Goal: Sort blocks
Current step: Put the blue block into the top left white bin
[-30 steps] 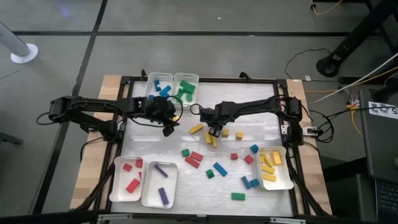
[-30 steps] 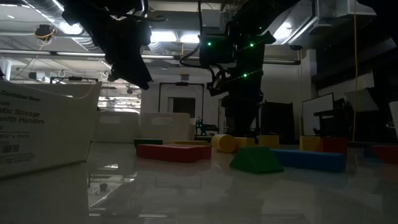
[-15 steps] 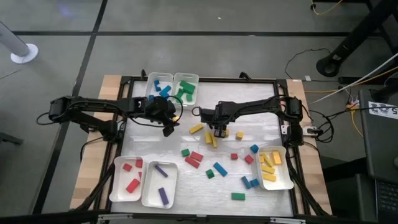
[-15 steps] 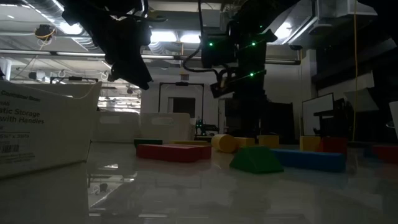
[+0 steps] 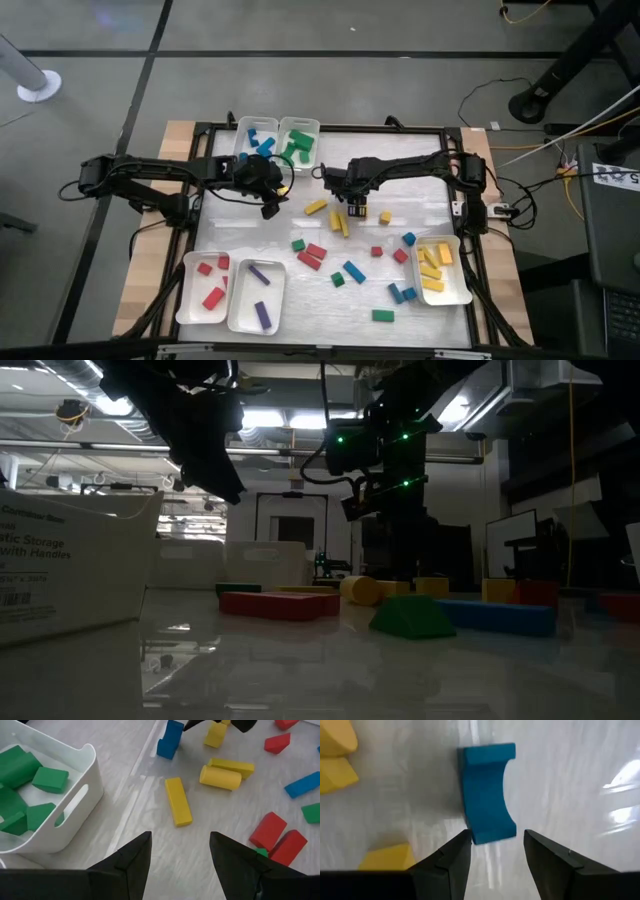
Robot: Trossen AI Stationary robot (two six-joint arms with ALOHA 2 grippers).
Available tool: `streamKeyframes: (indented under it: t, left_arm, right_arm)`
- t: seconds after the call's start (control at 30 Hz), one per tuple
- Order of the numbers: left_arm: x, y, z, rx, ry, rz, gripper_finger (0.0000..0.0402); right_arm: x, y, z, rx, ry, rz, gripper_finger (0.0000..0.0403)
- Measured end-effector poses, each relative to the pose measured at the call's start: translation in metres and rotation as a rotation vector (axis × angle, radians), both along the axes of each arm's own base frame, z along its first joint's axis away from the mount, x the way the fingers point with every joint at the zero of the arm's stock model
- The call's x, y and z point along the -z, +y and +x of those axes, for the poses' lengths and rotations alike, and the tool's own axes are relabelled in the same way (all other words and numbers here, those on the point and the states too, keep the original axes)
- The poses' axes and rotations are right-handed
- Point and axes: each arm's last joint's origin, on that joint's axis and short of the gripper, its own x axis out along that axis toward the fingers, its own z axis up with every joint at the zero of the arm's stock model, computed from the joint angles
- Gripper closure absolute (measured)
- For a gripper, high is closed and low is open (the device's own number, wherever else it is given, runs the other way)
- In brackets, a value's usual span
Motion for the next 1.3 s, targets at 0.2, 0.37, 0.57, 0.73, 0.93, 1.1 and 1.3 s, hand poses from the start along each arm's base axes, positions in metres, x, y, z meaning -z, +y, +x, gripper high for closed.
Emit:
streamKeyframes:
  t: [0.2, 0.37, 0.57, 0.73, 0.93, 1.1, 1.3]
  left_arm:
    - [0.0, 0.0, 0.0, 0.001, 0.0, 0.001, 0.0212]
    - [0.005, 0.0, 0.0, 0.002, -0.009, 0.002, 0.0212]
    - [0.021, -0.001, -0.006, -0.008, 0.014, -0.012, 0.0212]
    - [0.031, -0.002, -0.009, -0.027, 0.028, -0.033, 0.0212]
    - [0.032, -0.002, -0.009, -0.108, 0.001, -0.106, 0.0212]
    - [0.026, -0.001, -0.003, -0.163, -0.092, -0.156, 0.0212]
    - [0.018, 0.0, 0.003, -0.169, -0.2, -0.163, 0.0212]
  right_arm:
    - [0.007, -0.011, 0.002, 0.017, -0.021, 0.074, 0.0221]
    - [0.011, -0.014, 0.004, 0.003, -0.024, 0.086, 0.0221]
    - [0.02, -0.013, 0.005, -0.001, -0.003, 0.107, 0.0221]
    - [0.02, -0.013, 0.005, 0.007, -0.006, 0.109, 0.0225]
    - [0.02, -0.013, 0.006, 0.035, -0.018, 0.114, 0.0272]
    - [0.017, -0.006, 0.011, 0.031, -0.051, 0.093, 0.0272]
    - [-0.007, 0.014, 0.031, -0.034, -0.129, 0.012, 0.027]
